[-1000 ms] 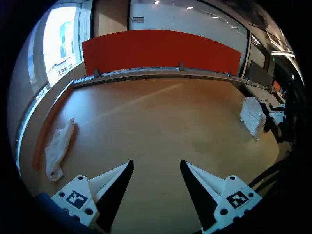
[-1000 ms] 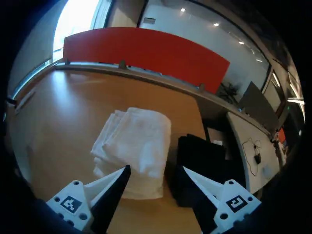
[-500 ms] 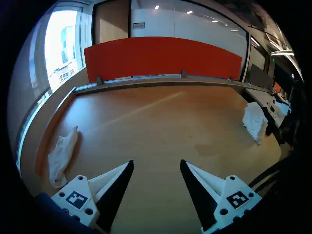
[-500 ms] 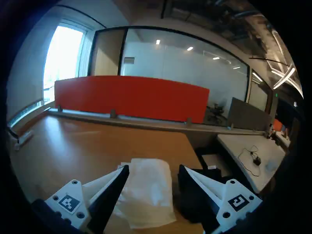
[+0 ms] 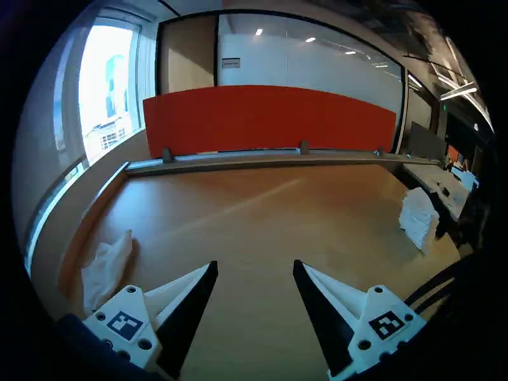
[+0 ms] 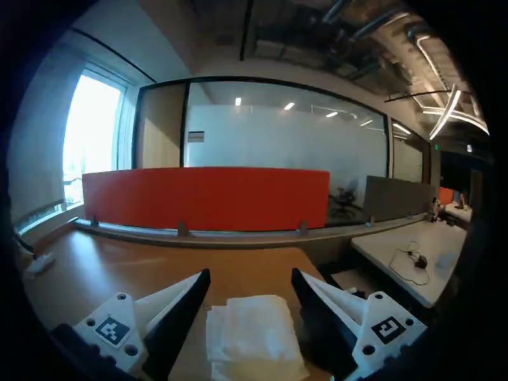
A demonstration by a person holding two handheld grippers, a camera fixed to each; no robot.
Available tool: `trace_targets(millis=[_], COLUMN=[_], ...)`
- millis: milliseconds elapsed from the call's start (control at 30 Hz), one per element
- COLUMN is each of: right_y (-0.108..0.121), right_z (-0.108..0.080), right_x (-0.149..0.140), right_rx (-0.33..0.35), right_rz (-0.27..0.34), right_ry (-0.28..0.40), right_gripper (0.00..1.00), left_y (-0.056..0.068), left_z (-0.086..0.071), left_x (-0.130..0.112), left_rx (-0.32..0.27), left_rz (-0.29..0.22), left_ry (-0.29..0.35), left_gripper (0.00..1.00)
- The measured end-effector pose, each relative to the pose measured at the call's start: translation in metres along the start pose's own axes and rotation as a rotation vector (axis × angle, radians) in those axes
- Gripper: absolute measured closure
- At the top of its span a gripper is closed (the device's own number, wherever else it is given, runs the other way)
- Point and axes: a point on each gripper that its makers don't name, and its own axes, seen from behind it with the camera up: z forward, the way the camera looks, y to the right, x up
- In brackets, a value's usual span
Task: Fold towel
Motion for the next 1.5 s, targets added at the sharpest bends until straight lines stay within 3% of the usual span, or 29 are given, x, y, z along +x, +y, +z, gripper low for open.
trace_targets(millis=[300,800,1167,1500], right_y=[-0.028,-0.11,-0.154,-0.179], right_z=[-0.001,0.004,0.013,0.014], right_x=[0.02,0.049,0.051,0.039], right_rx=[0.016,0.082,0.11,0.112], right_rz=[0.024,-0.021,-0.032,-0.046], right_ry=[0.04,0.094,0.119,0.132], right_gripper=[0.0,0.0,0.0,0.0], left_y=[-0.014,-0.046,-0.067,-0.076], left_z=[0.007,0.004,-0.003,-0.001], left_x=[0.042,0.096,0.113,0.109], left_rx=[0.024,0.078,0.113,0.112], left_rz=[-0.04,-0.04,-0.045,-0.039], left_ry=[0.149,0.343,0.419,0.458], left_gripper=[0.12,0.12,0.12,0.12])
